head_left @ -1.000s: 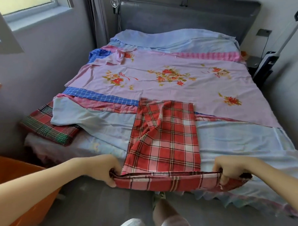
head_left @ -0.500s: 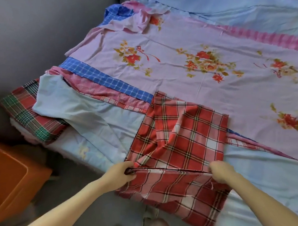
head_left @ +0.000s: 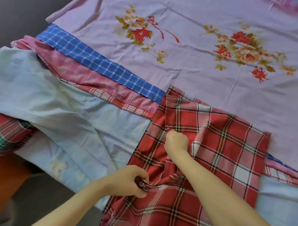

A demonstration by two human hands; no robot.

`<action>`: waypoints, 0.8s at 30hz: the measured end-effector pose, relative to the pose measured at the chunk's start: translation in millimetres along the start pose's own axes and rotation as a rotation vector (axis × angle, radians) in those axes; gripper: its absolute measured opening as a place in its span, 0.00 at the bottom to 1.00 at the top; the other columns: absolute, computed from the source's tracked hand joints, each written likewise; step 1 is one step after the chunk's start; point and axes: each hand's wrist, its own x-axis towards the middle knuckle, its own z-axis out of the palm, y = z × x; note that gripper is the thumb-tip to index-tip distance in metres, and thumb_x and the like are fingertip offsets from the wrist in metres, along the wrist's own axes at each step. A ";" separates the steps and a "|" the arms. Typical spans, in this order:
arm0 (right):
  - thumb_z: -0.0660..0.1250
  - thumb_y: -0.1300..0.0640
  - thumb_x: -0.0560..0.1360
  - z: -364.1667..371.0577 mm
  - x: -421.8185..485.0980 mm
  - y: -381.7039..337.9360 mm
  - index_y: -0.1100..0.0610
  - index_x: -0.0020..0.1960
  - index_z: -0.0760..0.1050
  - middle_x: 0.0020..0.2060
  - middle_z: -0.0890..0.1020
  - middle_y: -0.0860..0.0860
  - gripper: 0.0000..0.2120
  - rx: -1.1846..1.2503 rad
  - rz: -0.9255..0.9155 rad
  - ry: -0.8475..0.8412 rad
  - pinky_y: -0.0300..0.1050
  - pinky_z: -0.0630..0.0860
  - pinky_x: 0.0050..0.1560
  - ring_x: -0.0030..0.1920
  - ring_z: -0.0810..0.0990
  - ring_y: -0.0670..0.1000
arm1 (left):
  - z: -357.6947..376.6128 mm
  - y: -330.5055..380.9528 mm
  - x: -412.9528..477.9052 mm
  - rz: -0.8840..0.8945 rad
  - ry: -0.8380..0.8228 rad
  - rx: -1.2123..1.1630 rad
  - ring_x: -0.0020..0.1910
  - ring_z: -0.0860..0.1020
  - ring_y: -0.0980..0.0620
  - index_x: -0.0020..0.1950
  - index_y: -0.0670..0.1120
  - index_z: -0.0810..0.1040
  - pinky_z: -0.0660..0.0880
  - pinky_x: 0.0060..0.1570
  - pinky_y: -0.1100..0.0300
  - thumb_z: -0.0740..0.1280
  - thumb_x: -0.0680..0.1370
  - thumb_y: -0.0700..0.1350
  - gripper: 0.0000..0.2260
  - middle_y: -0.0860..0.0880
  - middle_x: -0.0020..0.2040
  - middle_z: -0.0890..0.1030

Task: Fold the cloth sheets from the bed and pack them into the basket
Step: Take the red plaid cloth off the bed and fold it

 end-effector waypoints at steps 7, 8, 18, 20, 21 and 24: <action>0.59 0.65 0.74 -57.3 64.1 -3.1 0.64 0.41 0.71 0.22 0.79 0.51 0.04 1.284 0.487 0.059 0.42 0.78 0.30 0.24 0.81 0.53 | -43.3 -21.7 31.7 -0.064 -0.090 0.255 0.36 0.70 0.61 0.45 0.53 0.76 0.68 0.39 0.67 0.71 0.69 0.43 0.09 0.59 0.37 0.72; 0.60 0.64 0.74 -55.4 67.2 -4.8 0.64 0.41 0.70 0.27 0.81 0.56 0.05 1.145 0.433 -0.037 0.45 0.80 0.34 0.26 0.82 0.55 | -44.0 -21.1 33.9 -0.063 -0.112 0.280 0.34 0.69 0.61 0.48 0.51 0.77 0.65 0.36 0.70 0.71 0.70 0.43 0.09 0.59 0.36 0.71; 0.58 0.64 0.74 -92.6 144.2 30.9 0.55 0.60 0.77 0.55 0.78 0.55 0.17 0.135 -0.209 0.222 0.49 0.71 0.53 0.56 0.72 0.60 | -63.0 -26.9 75.5 -0.113 -0.319 0.271 0.33 0.69 0.63 0.53 0.46 0.78 0.65 0.34 0.71 0.72 0.70 0.42 0.12 0.61 0.36 0.70; 0.58 0.67 0.73 -99.8 156.0 36.8 0.51 0.62 0.76 0.58 0.76 0.52 0.22 0.106 -0.344 0.065 0.49 0.69 0.56 0.58 0.70 0.58 | -75.2 -24.1 84.9 -0.109 -0.226 0.193 0.32 0.71 0.63 0.44 0.51 0.77 0.66 0.35 0.72 0.72 0.70 0.42 0.07 0.60 0.36 0.73; 0.58 0.69 0.71 -103.3 159.4 38.5 0.49 0.61 0.77 0.59 0.75 0.51 0.25 0.084 -0.414 0.022 0.49 0.69 0.56 0.58 0.70 0.57 | -82.9 -21.4 91.9 -0.103 -0.084 0.145 0.33 0.73 0.64 0.40 0.53 0.75 0.67 0.36 0.73 0.71 0.72 0.42 0.07 0.59 0.36 0.74; 0.59 0.69 0.69 -111.6 165.2 41.6 0.47 0.56 0.80 0.62 0.73 0.50 0.24 -0.087 -0.611 0.008 0.49 0.67 0.56 0.59 0.70 0.56 | -107.6 -2.8 121.6 -0.085 0.302 -0.020 0.46 0.76 0.59 0.48 0.51 0.76 0.70 0.48 0.67 0.66 0.76 0.44 0.03 0.57 0.45 0.76</action>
